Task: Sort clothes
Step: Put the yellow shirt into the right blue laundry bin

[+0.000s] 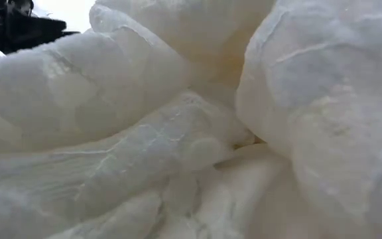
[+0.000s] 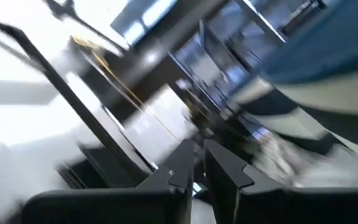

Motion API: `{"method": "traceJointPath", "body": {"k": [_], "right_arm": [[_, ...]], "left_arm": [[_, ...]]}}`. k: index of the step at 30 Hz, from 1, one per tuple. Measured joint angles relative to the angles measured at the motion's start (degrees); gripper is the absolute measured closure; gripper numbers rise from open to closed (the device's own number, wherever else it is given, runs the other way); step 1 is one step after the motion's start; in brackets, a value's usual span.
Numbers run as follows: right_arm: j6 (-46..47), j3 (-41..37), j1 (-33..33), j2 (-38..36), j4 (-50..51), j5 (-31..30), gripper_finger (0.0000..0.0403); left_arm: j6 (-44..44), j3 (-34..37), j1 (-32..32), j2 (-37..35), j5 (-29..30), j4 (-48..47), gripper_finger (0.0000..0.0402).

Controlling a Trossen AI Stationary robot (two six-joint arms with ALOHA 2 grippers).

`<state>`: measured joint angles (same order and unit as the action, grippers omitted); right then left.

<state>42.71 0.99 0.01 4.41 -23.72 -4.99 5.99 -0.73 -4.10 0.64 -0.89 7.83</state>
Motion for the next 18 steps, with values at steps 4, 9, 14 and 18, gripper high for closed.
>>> {"method": "traceJointPath", "body": {"k": [4, 9, 14, 18], "right_arm": [[-2.14, 4.19, 0.57, 1.55, -3.20, 6.06, 0.0375], [-7.78, 19.31, 1.68, 6.32, 15.33, 12.94, 0.0375], [-11.31, 37.84, 2.68, 16.19, 44.36, 17.71, 0.0375], [-12.92, 48.95, 4.14, 27.43, 63.17, 19.08, 0.0375]], "left_arm": [[-0.54, 0.00, 0.00, 0.01, 0.06, -0.12, 0.0231], [-3.65, 0.00, 0.00, 0.01, 0.15, -0.19, 0.0231], [-5.93, 0.00, 0.00, 0.10, 0.33, -0.21, 0.0231], [-5.89, 0.00, 0.00, 0.16, 0.31, -0.26, 0.0231]]}}
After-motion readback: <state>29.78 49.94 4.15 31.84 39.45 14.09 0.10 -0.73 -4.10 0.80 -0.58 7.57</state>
